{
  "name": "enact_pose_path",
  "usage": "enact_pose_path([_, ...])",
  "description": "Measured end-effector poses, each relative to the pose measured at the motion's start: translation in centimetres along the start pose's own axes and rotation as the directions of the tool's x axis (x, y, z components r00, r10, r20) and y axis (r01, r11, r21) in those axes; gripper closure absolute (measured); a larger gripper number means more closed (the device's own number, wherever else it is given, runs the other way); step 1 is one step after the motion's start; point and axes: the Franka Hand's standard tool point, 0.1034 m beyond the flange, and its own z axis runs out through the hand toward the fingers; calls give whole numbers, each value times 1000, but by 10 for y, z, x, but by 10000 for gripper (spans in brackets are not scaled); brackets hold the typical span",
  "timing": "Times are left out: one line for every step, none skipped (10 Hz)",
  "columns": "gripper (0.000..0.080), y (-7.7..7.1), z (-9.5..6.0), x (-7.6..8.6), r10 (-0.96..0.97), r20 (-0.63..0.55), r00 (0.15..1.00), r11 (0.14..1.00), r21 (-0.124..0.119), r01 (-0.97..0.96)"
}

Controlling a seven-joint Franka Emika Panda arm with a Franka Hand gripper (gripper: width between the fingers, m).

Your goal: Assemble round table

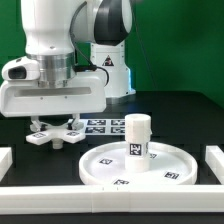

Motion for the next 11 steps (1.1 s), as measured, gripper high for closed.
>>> enact_pose_path([356,0,0,0,0,0,1000,1000,0,0])
enact_pose_path([356,0,0,0,0,0,1000,1000,0,0])
enact_pose_path([356,-1,-1,1,-3,-1,1000,1000,0,3])
enact_pose_path([356,-5,-3,3,-8,-2,1000,1000,1,8])
enact_pose_path([356,-11,-7,6,-13,-1,1000,1000,4,13])
enact_pose_path([354,-19,-12,11,-15,-8,1000,1000,4,15])
enact_pose_path([354,-34,-21,18,-8,-15,1000,1000,6,8])
enact_pose_path([354,-50,-33,23,19,-20,1000,1000,11,-19])
enact_pose_path([354,-70,-48,28,52,-9,999,998,24,-52])
enact_pose_path([354,-94,-67,37,97,15,995,995,38,-97])
enact_pose_path([354,-112,-80,51,123,16,992,992,39,-123])
